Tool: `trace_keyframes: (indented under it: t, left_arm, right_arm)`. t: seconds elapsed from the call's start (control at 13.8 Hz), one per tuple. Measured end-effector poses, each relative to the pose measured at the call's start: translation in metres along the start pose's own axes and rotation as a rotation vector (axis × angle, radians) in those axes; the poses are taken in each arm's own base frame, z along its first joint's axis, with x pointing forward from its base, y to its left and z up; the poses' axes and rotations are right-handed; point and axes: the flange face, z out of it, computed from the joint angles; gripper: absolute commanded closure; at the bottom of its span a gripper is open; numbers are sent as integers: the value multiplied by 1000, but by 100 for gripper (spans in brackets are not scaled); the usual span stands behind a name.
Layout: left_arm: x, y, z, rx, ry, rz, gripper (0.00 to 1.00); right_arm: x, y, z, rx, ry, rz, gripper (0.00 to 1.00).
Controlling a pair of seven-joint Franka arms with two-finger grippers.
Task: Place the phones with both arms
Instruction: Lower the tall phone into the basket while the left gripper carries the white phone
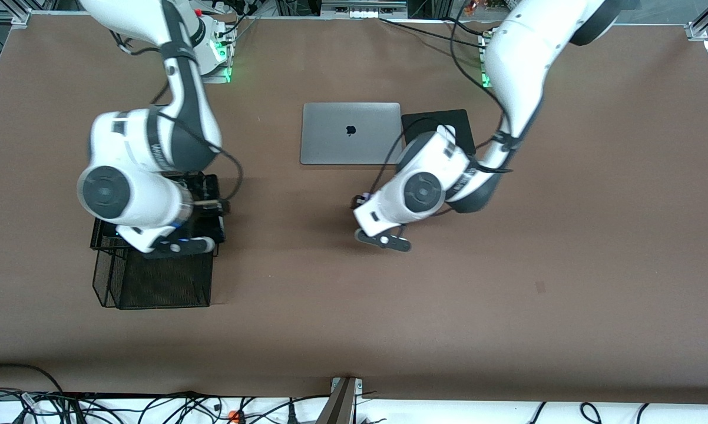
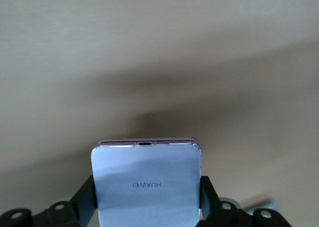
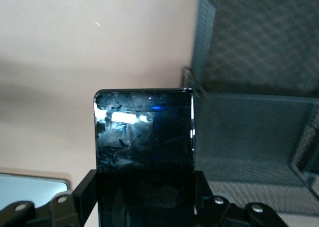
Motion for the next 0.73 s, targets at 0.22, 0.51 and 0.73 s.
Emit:
trace_keyframes:
  t: [0.22, 0.51, 0.73]
  left_arm:
    - [-9, 25, 42, 9, 42, -76, 77]
    - [-31, 38, 84, 39, 2, -104, 75]
    - [-29, 34, 96, 23, 28, -108, 63]
  right_arm:
    - [-18, 41, 9, 25, -37, 43, 100]
    - [-24, 56, 28, 18, -42, 62, 100]
    - [-23, 65, 41, 0, -33, 74, 100]
